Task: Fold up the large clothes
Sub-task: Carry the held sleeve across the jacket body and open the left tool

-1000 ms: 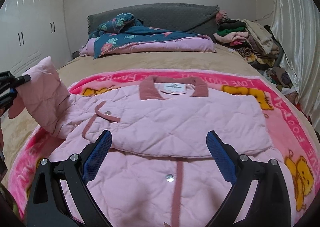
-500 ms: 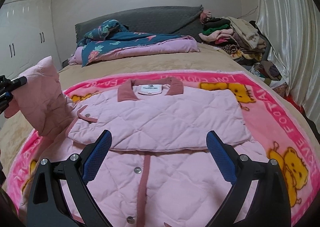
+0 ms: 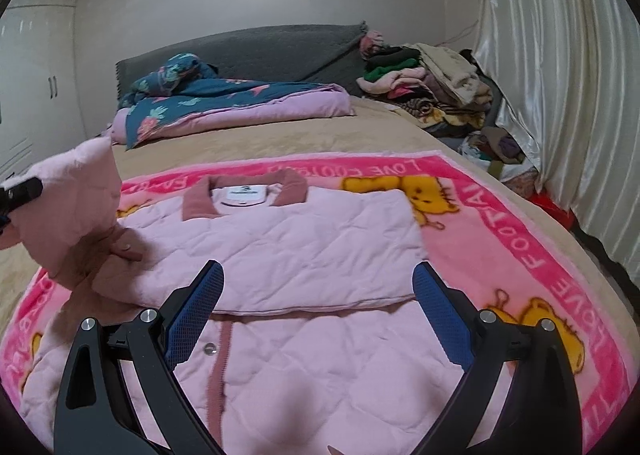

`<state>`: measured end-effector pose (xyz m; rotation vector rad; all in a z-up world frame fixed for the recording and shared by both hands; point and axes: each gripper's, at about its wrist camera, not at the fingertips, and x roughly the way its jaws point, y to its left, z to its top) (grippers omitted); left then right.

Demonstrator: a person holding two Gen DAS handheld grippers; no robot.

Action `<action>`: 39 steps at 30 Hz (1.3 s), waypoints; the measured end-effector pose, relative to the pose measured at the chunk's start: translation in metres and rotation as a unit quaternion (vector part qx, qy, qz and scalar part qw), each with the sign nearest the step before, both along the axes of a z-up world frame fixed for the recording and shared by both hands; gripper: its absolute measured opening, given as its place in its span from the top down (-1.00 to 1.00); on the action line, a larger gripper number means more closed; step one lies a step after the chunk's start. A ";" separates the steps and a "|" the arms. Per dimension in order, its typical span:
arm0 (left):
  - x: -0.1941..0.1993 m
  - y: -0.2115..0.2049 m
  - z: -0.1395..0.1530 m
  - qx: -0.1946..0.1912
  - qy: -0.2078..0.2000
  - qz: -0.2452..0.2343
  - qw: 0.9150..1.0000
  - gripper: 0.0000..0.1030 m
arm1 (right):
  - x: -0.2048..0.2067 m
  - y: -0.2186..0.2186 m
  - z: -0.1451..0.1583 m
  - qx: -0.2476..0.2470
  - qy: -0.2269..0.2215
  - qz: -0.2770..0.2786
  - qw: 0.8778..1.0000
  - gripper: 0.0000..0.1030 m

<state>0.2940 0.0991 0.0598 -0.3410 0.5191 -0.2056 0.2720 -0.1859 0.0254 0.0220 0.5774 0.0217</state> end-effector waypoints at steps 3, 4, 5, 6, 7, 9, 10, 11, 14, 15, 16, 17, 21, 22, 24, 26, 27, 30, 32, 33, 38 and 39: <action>0.002 -0.009 -0.004 0.009 0.002 -0.012 1.000 0.87 | 0.001 -0.009 -0.006 0.001 0.009 -0.010 1.000 -0.84; 0.003 -0.012 -0.006 0.012 0.003 -0.016 1.000 0.87 | 0.002 -0.014 -0.008 0.006 0.013 -0.015 1.000 -0.84; 0.005 -0.013 -0.007 0.016 0.003 -0.020 1.000 0.87 | 0.001 -0.016 -0.010 0.009 0.016 -0.017 1.000 -0.84; 0.004 -0.013 -0.008 0.017 0.003 -0.022 1.000 0.87 | 0.001 -0.019 -0.012 0.013 0.019 -0.019 1.000 -0.84; 0.005 -0.014 -0.009 0.018 0.003 -0.025 1.000 0.87 | 0.002 -0.022 -0.014 0.014 0.021 -0.021 0.999 -0.84; 0.006 -0.017 -0.012 0.021 0.003 -0.030 0.999 0.87 | 0.002 -0.025 -0.017 0.014 0.025 -0.023 0.999 -0.84; 0.009 -0.020 -0.013 0.025 0.004 -0.033 0.999 0.87 | 0.002 -0.026 -0.018 0.013 0.027 -0.023 0.999 -0.84; 0.011 -0.023 -0.015 0.033 0.005 -0.038 0.999 0.87 | 0.002 -0.027 -0.019 0.011 0.028 -0.024 0.999 -0.84; 0.010 -0.037 -0.022 0.055 0.004 -0.051 0.997 0.87 | 0.002 -0.030 -0.021 0.010 0.031 -0.025 0.999 -0.84; 0.011 -0.043 -0.024 0.065 0.004 -0.058 0.996 0.87 | 0.002 -0.032 -0.021 0.009 0.030 -0.027 0.999 -0.84; 0.012 -0.049 -0.027 0.076 0.004 -0.067 0.995 0.87 | 0.002 -0.033 -0.022 0.010 0.031 -0.028 0.999 -0.84; 0.012 -0.055 -0.030 0.085 0.004 -0.075 0.994 0.87 | 0.002 -0.036 -0.022 0.011 0.032 -0.030 0.999 -0.84; 0.018 -0.082 -0.055 0.128 0.020 -0.123 0.984 0.86 | 0.001 -0.043 -0.024 0.015 0.034 -0.036 0.999 -0.84; 0.020 -0.089 -0.064 0.139 0.028 -0.134 0.981 0.86 | 0.001 -0.045 -0.024 0.016 0.035 -0.038 0.999 -0.84; 0.025 -0.098 -0.084 0.153 0.050 -0.152 0.975 0.85 | 0.001 -0.049 -0.025 0.019 0.037 -0.041 0.998 -0.84; 0.027 -0.105 -0.098 0.168 0.062 -0.165 0.970 0.84 | 0.000 -0.052 -0.026 0.021 0.039 -0.044 0.998 -0.84; 0.026 -0.109 -0.104 0.183 0.061 -0.167 0.967 0.84 | 0.000 -0.053 -0.027 0.021 0.040 -0.046 0.998 -0.84; 0.022 -0.116 -0.105 0.206 0.056 -0.169 0.962 0.84 | 0.003 -0.052 -0.025 0.021 0.043 -0.040 0.998 -0.84; 0.021 -0.113 -0.104 0.199 0.056 -0.172 0.963 0.84 | 0.011 -0.045 -0.019 0.016 0.042 -0.021 0.999 -0.84; 0.019 -0.113 -0.105 0.198 0.056 -0.173 0.963 0.84 | 0.017 -0.041 -0.015 0.013 0.042 -0.009 0.999 -0.84; 0.015 -0.117 -0.108 0.214 0.054 -0.174 0.960 0.84 | 0.063 -0.002 0.032 0.025 0.060 0.098 0.993 -0.84; 0.014 -0.118 -0.109 0.218 0.054 -0.177 0.958 0.82 | 0.076 0.011 0.042 0.028 0.073 0.130 0.988 -0.84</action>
